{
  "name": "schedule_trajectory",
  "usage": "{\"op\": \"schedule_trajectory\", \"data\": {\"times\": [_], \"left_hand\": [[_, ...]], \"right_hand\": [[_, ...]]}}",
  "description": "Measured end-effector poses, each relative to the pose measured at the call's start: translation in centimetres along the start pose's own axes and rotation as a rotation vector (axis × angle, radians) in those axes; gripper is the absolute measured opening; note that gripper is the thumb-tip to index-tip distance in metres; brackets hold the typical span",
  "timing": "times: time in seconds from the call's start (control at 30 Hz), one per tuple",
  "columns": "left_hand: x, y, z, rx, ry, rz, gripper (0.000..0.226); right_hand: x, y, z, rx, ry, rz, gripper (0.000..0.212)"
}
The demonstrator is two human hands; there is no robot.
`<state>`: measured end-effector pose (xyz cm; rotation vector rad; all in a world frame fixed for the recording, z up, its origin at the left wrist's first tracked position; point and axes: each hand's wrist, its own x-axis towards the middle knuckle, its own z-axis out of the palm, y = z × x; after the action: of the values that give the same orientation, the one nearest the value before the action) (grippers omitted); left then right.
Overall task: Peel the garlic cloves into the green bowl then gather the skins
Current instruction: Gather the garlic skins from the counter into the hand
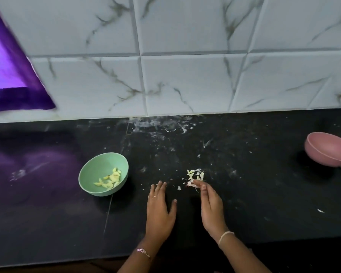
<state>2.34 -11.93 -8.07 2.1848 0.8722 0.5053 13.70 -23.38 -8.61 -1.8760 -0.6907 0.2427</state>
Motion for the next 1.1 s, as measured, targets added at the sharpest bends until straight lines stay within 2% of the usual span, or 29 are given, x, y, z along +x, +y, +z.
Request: {"op": "schedule_trajectory", "data": {"times": [0.03,0.1,0.17,0.23,0.33,0.47,0.53,0.63,0.77,0.83,0.9,1.0,1.1], "left_hand": [[0.0,-0.4,0.5,0.114,-0.028,0.0,0.065],[0.0,-0.7,0.9,0.356,-0.08,0.009,0.073],[0.0,-0.5,1.3,0.488,-0.1,0.045,0.086],[0.4,-0.6,1.9,0.555,-0.138,0.068,0.099],[1.6,-0.6,2.3,0.593,-0.168,0.082,0.091],[3.2,-0.1,2.6,0.634,-0.244,0.088,0.09],[4.0,0.0,2.8,0.63,-0.256,0.093,0.092],[4.8,-0.2,2.8,0.616,-0.272,0.1,0.094],[6.0,-0.1,3.0,0.61,-0.281,0.102,0.095],[6.5,0.0,3.1,0.62,-0.296,0.111,0.093],[7.2,0.1,3.2,0.638,-0.313,0.134,0.089],[8.2,0.2,3.4,0.666,-0.358,0.197,0.086],[9.1,0.4,3.6,0.652,-0.405,0.306,0.081]], "right_hand": [[-0.2,-0.4,-0.5,-0.129,0.023,-0.039,0.041],[-0.5,-0.2,-1.4,-0.454,0.08,-0.125,0.051],[-0.3,0.8,-1.9,-0.708,0.037,-0.081,0.072],[-0.2,2.3,-1.9,-0.801,-0.045,0.012,0.087],[0.7,2.8,-2.3,-0.825,-0.108,0.077,0.097],[3.5,3.2,-2.1,-0.848,-0.142,0.072,0.097],[5.4,3.2,-2.0,-0.816,-0.151,0.051,0.087],[7.5,3.2,-1.6,-0.77,-0.25,-0.043,0.066],[8.3,3.1,-1.6,-0.694,-0.435,-0.234,0.057],[7.8,3.1,-2.0,-0.496,-0.416,-0.22,0.055],[6.6,3.1,-2.5,-0.397,-0.283,-0.144,0.055],[4.3,3.0,-3.3,-0.583,-0.171,0.01,0.067],[2.1,2.9,-3.4,-0.81,-0.261,0.078,0.075]]}}
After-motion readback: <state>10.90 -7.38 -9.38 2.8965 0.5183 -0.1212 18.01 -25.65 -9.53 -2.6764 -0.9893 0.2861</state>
